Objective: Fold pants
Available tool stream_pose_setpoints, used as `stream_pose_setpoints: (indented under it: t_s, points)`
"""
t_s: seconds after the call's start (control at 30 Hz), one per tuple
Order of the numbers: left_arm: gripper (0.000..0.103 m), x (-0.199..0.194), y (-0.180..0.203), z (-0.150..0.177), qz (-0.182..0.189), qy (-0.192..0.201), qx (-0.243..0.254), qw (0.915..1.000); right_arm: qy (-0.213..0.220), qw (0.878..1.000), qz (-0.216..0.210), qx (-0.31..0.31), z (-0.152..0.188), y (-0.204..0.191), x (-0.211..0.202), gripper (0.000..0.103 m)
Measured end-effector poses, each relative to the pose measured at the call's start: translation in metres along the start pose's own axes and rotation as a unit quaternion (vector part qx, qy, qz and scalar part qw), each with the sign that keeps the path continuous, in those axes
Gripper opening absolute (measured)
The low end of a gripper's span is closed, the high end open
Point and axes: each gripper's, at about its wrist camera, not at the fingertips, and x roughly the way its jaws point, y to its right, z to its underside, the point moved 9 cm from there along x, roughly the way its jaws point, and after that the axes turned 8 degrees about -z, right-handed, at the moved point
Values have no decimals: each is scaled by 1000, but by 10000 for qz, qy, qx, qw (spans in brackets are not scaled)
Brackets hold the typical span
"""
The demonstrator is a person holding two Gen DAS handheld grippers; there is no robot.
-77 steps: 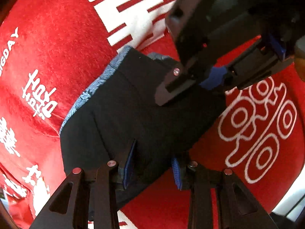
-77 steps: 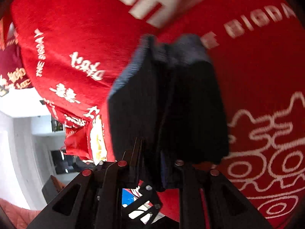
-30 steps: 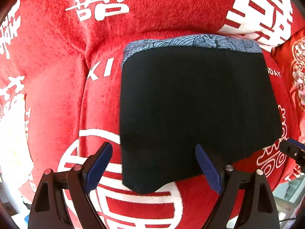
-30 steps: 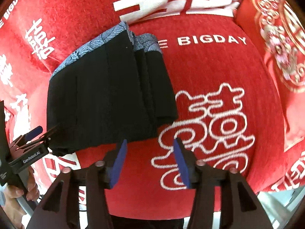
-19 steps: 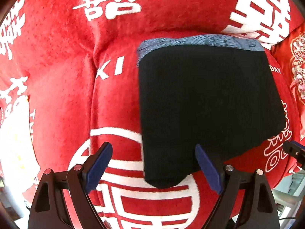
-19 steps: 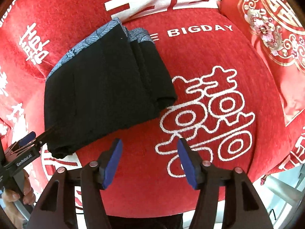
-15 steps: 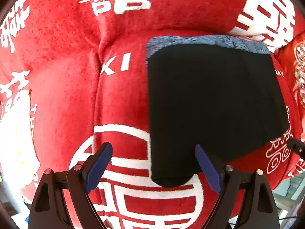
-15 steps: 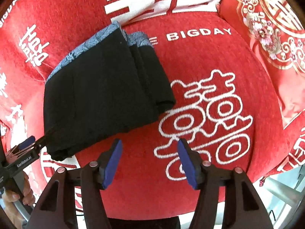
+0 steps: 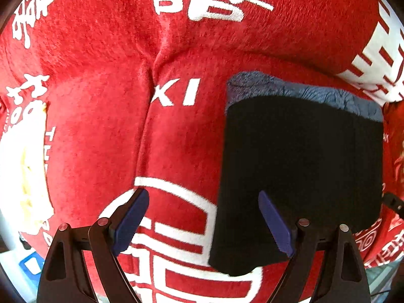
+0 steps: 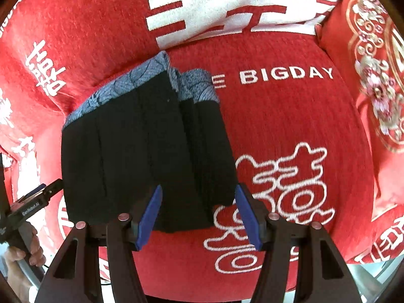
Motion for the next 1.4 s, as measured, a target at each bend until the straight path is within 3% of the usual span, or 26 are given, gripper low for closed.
stream_pose_setpoints:
  t_s: [0.3,0.5,0.57,0.73,0.9,0.97,1.17,1.27,1.4]
  points:
    - [89,10,22,-12,576,-290,15,9979,-140,9987,-498,10,-21,10,9,76]
    - [89,12,34,-18,559,-314,145,9978,-216,9960,-859,93,-28,19,17,77]
    - [89,13,35,-22,616,-246,266,9974,-227,9935,-1110,74,-31,20,19,89]
    - [89,18,35,-29,989,-260,496,9935,-542,9841,-1689,-40,-32,24,36,89]
    - [90,32,38,-29,1601,-580,622,9834,-777,9696,-2321,4,-32,28,50,90]
    - [101,36,36,-30,1630,-620,626,9827,-887,9637,-2519,-5,-31,31,54,90]
    - [102,43,41,-31,1901,-728,626,9771,-1020,9488,-2988,-108,-35,21,62,90]
    - [102,49,50,-30,2099,-784,572,9729,-1093,9394,-3244,-170,-40,11,68,101]
    - [103,55,60,-29,2281,-825,519,9687,-1139,9333,-3387,-353,-44,1,74,103]
